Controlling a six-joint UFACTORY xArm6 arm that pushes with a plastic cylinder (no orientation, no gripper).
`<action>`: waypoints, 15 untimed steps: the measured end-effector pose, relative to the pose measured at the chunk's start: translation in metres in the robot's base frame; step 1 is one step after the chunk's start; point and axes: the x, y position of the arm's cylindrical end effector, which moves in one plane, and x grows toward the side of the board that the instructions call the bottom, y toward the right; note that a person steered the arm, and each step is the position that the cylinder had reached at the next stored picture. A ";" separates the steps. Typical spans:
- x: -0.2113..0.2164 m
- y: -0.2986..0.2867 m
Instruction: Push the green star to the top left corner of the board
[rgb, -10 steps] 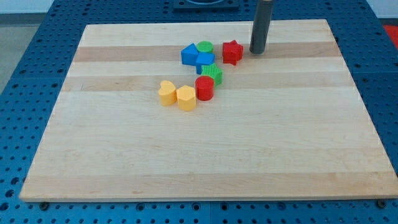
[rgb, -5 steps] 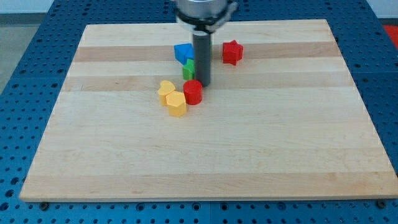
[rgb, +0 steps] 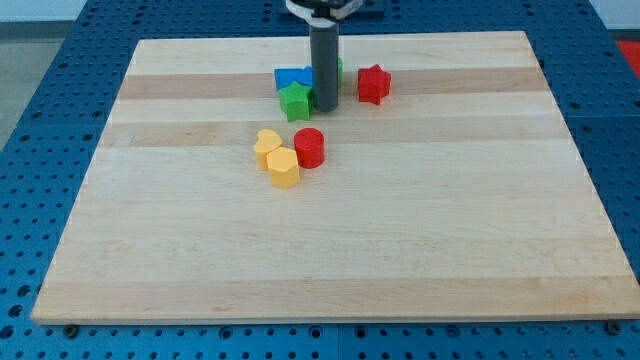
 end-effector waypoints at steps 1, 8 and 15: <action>-0.001 -0.001; 0.031 -0.151; 0.011 -0.236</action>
